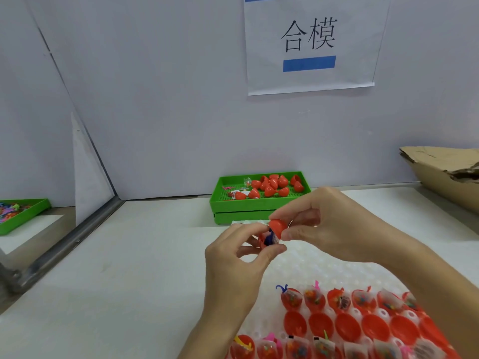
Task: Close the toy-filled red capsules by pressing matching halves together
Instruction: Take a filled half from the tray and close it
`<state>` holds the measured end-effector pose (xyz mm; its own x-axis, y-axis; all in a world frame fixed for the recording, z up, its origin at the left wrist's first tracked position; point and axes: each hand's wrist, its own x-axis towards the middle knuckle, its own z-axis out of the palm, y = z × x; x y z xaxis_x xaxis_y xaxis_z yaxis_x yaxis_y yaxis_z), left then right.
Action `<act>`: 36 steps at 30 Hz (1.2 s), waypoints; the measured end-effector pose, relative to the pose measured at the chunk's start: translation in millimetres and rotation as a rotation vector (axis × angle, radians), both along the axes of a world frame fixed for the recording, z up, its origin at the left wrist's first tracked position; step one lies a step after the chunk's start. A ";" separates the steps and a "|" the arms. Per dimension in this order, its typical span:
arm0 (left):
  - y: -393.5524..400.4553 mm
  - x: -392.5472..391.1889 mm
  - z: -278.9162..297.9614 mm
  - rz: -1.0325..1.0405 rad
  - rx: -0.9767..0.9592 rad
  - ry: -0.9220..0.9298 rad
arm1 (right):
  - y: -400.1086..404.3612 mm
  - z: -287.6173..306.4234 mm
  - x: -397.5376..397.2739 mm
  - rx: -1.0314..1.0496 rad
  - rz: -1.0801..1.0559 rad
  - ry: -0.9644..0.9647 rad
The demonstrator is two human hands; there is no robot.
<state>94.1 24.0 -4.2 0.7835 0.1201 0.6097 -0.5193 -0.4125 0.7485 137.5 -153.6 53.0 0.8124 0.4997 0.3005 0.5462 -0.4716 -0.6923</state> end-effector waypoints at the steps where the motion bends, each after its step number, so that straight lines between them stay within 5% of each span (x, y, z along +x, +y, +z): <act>1: 0.0 0.0 0.2 -0.021 -0.004 -0.003 | -0.3 0.1 0.4 0.021 0.011 0.009; 36: 0.2 1.3 -4.0 -0.019 -0.117 -0.053 | 1.8 -2.6 0.7 0.107 0.046 0.074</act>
<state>95.4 24.1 -8.2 0.7536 0.1782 0.6328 -0.5659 -0.3138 0.7624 138.2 -151.8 50.4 0.8114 0.5050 0.2942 0.5111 -0.3689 -0.7763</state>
